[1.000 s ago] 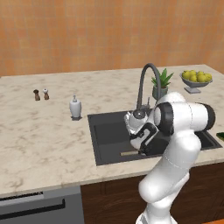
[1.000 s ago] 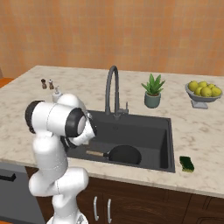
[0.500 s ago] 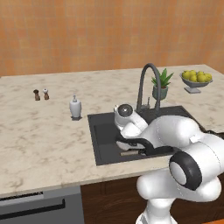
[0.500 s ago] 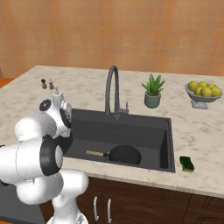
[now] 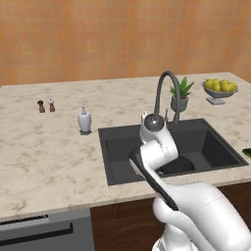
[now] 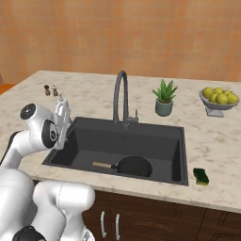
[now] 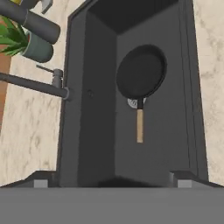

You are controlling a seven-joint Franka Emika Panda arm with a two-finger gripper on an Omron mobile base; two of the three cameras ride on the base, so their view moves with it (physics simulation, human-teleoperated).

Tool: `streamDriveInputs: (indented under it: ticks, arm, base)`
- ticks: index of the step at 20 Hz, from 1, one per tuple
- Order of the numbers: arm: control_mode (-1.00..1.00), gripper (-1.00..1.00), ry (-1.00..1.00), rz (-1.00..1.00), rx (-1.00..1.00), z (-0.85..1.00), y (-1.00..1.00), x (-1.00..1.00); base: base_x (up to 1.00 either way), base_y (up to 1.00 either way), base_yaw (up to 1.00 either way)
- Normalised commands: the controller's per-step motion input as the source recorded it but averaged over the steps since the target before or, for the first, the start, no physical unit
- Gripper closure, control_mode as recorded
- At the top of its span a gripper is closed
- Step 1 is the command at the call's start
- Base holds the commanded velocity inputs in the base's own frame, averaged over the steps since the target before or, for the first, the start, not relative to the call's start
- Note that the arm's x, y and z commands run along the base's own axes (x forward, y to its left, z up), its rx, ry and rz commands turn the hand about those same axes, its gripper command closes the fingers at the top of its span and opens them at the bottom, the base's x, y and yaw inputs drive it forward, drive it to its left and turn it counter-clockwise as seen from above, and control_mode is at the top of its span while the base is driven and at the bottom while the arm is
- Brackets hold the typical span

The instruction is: Pick the pan and sponge and place them into the sink. Then turn on the water.

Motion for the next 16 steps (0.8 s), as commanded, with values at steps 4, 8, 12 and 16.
streamDriveInputs:
  ticks: [4, 8, 12, 16]
  arm:
    - [-1.00, -1.00, 0.00, -0.31, 0.13, 0.71, -0.60, -0.64]
    - [-1.00, -1.00, 0.00, -0.32, 0.25, 0.46, -0.96, -0.42]
    - [-1.00, -1.00, 0.01, -0.25, 0.29, 0.44, -1.00, -0.16]
    - [-1.00, -1.00, 0.17, -0.22, 0.34, 0.57, -1.00, -0.09]
  base:
    - [0.00, 0.00, 0.00]
    - [0.00, 0.00, 0.00]
    - [0.00, 0.00, 0.00]
    - [0.00, 0.00, 0.00]
